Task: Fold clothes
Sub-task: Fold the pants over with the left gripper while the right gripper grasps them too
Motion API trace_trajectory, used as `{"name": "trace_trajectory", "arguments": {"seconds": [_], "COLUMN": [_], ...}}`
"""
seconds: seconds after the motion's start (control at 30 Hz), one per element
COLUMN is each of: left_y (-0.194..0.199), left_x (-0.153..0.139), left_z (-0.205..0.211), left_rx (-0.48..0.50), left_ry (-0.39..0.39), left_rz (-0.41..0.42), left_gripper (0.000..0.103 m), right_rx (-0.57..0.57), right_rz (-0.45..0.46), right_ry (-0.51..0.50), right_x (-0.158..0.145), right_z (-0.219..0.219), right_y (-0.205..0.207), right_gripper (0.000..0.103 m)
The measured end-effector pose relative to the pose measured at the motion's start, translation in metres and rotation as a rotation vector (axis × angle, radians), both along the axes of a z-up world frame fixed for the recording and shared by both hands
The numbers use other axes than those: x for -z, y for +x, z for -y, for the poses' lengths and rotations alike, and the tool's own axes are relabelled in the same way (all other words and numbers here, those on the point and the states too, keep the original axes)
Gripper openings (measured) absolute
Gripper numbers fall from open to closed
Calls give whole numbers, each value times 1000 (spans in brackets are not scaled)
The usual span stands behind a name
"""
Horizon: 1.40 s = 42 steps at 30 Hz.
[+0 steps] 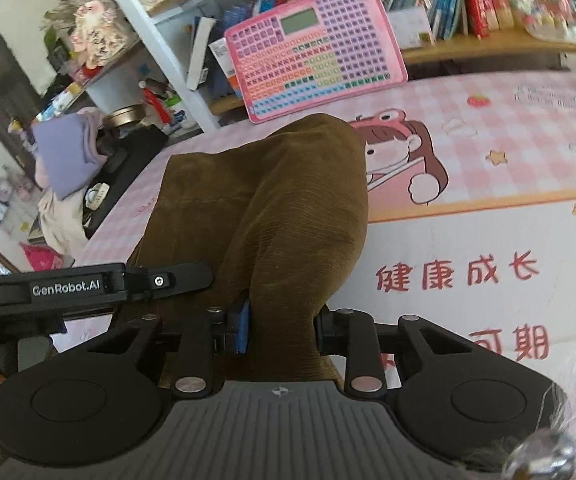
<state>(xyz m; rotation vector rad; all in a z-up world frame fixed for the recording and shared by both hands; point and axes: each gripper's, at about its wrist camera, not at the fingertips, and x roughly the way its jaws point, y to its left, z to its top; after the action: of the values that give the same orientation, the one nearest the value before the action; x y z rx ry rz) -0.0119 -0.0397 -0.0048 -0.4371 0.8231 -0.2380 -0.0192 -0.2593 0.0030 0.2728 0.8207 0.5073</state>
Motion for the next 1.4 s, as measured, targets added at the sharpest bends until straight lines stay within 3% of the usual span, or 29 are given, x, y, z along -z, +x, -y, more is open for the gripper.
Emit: {"name": "trace_trajectory", "arguments": {"seconds": [0.43,0.67,1.0,1.4], "left_y": [14,20,54,136], "left_x": [-8,-12,-25,-25], "left_z": [52,55,1,-98], "left_rx": [110,124,92,27], "left_ry": [52,67,63,23], "left_rz": [23,43,73,102], "left_gripper": [32,32,32,32], "right_rx": [111,131,78,28], "right_rz": [34,48,110,170], "right_ry": [24,28,29,-13], "right_x": [-2,-3,-15,-29], "right_z": [50,55,8,-89], "right_y": [-9,-4,32,131], "right_gripper": [27,27,27,27]}}
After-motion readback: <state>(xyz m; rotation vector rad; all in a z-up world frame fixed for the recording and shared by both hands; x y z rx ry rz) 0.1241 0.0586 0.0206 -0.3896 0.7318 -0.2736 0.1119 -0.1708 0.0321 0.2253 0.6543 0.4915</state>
